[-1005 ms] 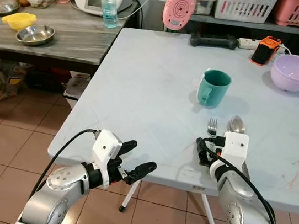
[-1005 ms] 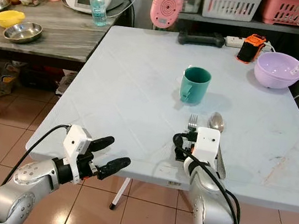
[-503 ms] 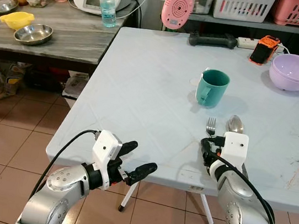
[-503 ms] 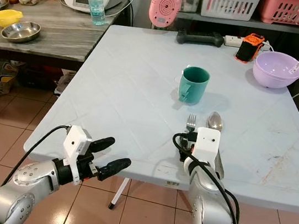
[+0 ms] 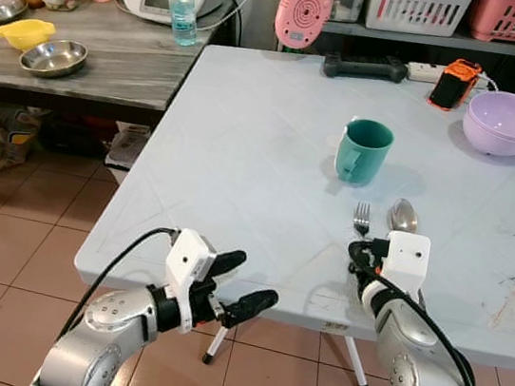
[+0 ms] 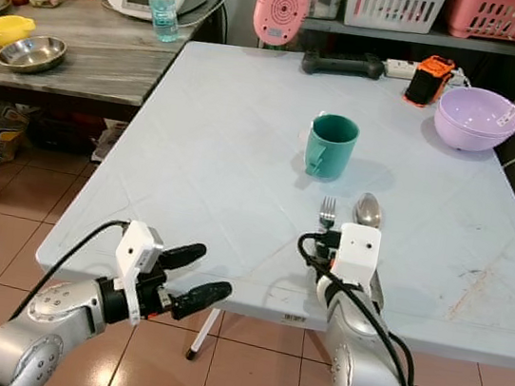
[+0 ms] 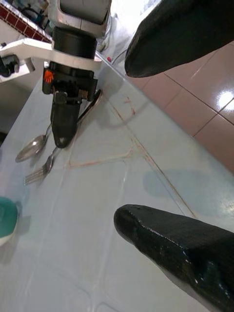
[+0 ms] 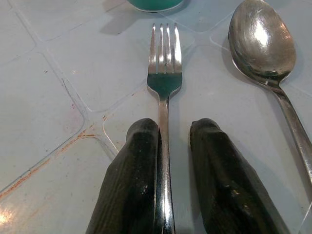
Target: Setting the table
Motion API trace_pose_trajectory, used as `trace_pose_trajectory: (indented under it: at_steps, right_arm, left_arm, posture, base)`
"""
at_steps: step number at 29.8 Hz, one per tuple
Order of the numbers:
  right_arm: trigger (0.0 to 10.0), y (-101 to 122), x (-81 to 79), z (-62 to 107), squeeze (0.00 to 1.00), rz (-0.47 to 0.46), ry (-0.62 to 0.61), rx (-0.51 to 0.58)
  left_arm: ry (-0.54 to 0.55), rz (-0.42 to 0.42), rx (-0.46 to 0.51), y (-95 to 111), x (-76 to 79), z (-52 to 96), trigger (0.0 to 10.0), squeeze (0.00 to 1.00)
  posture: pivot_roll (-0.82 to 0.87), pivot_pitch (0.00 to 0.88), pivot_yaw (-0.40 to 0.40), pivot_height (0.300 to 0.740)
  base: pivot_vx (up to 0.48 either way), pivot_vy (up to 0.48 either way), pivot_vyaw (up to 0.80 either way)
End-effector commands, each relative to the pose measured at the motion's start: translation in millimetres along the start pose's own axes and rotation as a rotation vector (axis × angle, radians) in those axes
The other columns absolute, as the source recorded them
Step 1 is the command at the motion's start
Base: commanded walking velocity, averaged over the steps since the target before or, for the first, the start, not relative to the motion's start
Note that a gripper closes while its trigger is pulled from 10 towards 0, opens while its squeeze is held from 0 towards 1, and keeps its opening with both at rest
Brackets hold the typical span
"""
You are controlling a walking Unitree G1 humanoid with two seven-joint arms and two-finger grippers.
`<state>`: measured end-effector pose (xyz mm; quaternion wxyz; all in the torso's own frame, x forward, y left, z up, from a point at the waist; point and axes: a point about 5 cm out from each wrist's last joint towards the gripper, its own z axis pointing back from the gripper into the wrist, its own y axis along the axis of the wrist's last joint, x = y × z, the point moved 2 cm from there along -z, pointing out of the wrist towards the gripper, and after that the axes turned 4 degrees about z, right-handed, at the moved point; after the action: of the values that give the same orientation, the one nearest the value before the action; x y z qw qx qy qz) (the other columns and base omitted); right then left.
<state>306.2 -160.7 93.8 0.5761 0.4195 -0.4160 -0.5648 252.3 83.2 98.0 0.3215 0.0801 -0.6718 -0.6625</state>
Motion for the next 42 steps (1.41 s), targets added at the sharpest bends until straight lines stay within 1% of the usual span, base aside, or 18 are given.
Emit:
trace_pose_trajectory:
  at_steps: [1, 17, 21, 23, 25, 27, 28, 29, 30, 31, 34, 35, 36, 38, 39, 41, 42]
  right_arm:
    - [0.0, -30, -17.3, 1.7, 0.0, -0.031, 0.068, -0.137]
    - [0.0, -33, -17.4, 0.1, 0.0, -0.041, 0.076, -0.155]
    - [0.0, -30, -17.1, -2.3, 0.0, -0.049, 0.075, -0.145]
    - [0.0, -26, -16.8, -4.1, 0.0, -0.051, 0.071, -0.125]
    - [0.0, -17, -17.9, -4.5, 0.0, -0.025, 0.08, -0.084]
    - [0.0, -10, -19.1, -4.1, 0.0, 0.001, 0.088, -0.042]
    - [0.0, -1, -18.4, -3.1, 0.0, 0.014, 0.081, 0.011]
    - [0.0, -1, -18.4, -3.1, 0.0, 0.014, 0.081, 0.011]
    - [0.0, 6, -17.3, -2.0, 0.0, 0.015, 0.075, 0.048]
    - [0.0, 19, -13.5, 1.3, 0.0, 0.003, 0.051, 0.124]
    - [0.0, 30, -9.6, 6.2, 0.0, 0.001, 0.037, 0.2]
    - [0.0, 30, -9.6, 6.2, 0.0, 0.001, 0.037, 0.2]
    - [0.0, 38, -6.4, 12.4, 0.0, 0.008, 0.024, 0.259]
    - [0.0, 42, -4.3, 16.8, 0.0, 0.02, 0.014, 0.297]
    - [0.0, 44, -3.6, 20.2, 0.0, 0.038, 0.009, 0.32]
    - [0.0, 47, -2.9, 24.8, 0.0, 0.043, 0.002, 0.355]
    - [1.0, 48, -1.8, 29.0, 0.0, 0.035, -0.005, 0.377]
  left_arm:
    - [-0.003, -0.017, -0.011, 0, -1.6, 0.3, 10.0, 0.0]
    - [0.005, -0.021, -0.002, -3, -6.7, -3.8, 10.0, 0.0]
    - [0.013, -0.029, 0.008, -2, -9.3, -5.9, 10.0, 0.0]
    - [0.043, -0.047, 0.018, 0, -13.2, -6.6, 10.0, 0.0]
    - [0.117, -0.082, 0.033, 6, -21.6, -6.3, 10.0, 0.0]
    - [0.17, -0.094, 0.054, 11, -28.3, -6.1, 10.0, 0.0]
    - [0.223, -0.099, 0.082, 17, -35.1, -5.3, 10.0, 0.0]
    - [0.223, -0.099, 0.082, 17, -35.1, -5.3, 10.0, 0.0]
    - [0.254, -0.103, 0.102, 22, -38.9, -4.8, 10.0, 0.0]
    - [0.311, -0.116, 0.135, 30, -45.3, -4.0, 10.0, 0.0]
    - [0.388, -0.128, 0.163, 37, -53.6, -4.1, 10.0, 0.0]
    - [0.388, -0.128, 0.163, 37, -53.6, -4.1, 10.0, 0.0]
    - [0.447, -0.138, 0.179, 41, -58.9, -3.5, 10.0, 0.0]
    - [0.49, -0.142, 0.19, 44, -62.7, -3.0, 10.0, 0.0]
    - [0.509, -0.123, 0.194, 44, -64.7, -2.2, 10.0, 0.0]
    - [0.526, -0.102, 0.194, 43, -66.7, -1.3, 10.0, 0.0]
    - [0.539, -0.102, 0.189, 42, -68.1, -1.0, 10.0, 0.0]
  posture:
    - [-0.1, 0.081, 0.067, 0.74]
    - [-0.11, 0.055, 0.061, 0.74]
    - [-0.11, 0.032, 0.064, 0.74]
    - [-0.11, 0.018, 0.064, 0.74]
    - [-0.11, 0.015, 0.065, 0.74]
    - [-0.11, 0.005, 0.067, 0.74]
    - [-0.1, 0.0, 0.067, 0.74]
    - [-0.1, 0.0, 0.067, 0.74]
    - [-0.1, 0.0, 0.067, 0.74]
    - [-0.1, 0.0, 0.067, 0.74]
    - [-0.1, 0.0, 0.069, 0.74]
    - [-0.1, 0.0, 0.069, 0.74]
    - [-0.1, 0.0, 0.074, 0.74]
    - [-0.1, 0.0, 0.074, 0.74]
    - [-0.1, 0.0, 0.075, 0.74]
    - [-0.1, 0.0, 0.076, 0.74]
    - [-0.11, 0.003, 0.077, 0.74]
  base:
    - [0.0, 0.0, 0.0]
    - [0.0, 0.0, 0.0]
    - [0.0, 0.0, 0.0]
    - [0.0, 0.0, 0.0]
    - [0.0, 0.0, 0.0]
    - [0.0, 0.0, 0.0]
    - [0.0, 0.0, 0.0]
    - [0.0, 0.0, 0.0]
    - [0.0, 0.0, 0.0]
    - [0.0, 0.0, 0.0]
    - [0.0, 0.0, 0.0]
    - [0.0, 0.0, 0.0]
    - [0.0, 0.0, 0.0]
    - [0.0, 0.0, 0.0]
    - [0.0, 0.0, 0.0]
    - [0.0, 0.0, 0.0]
    - [0.0, 0.0, 0.0]
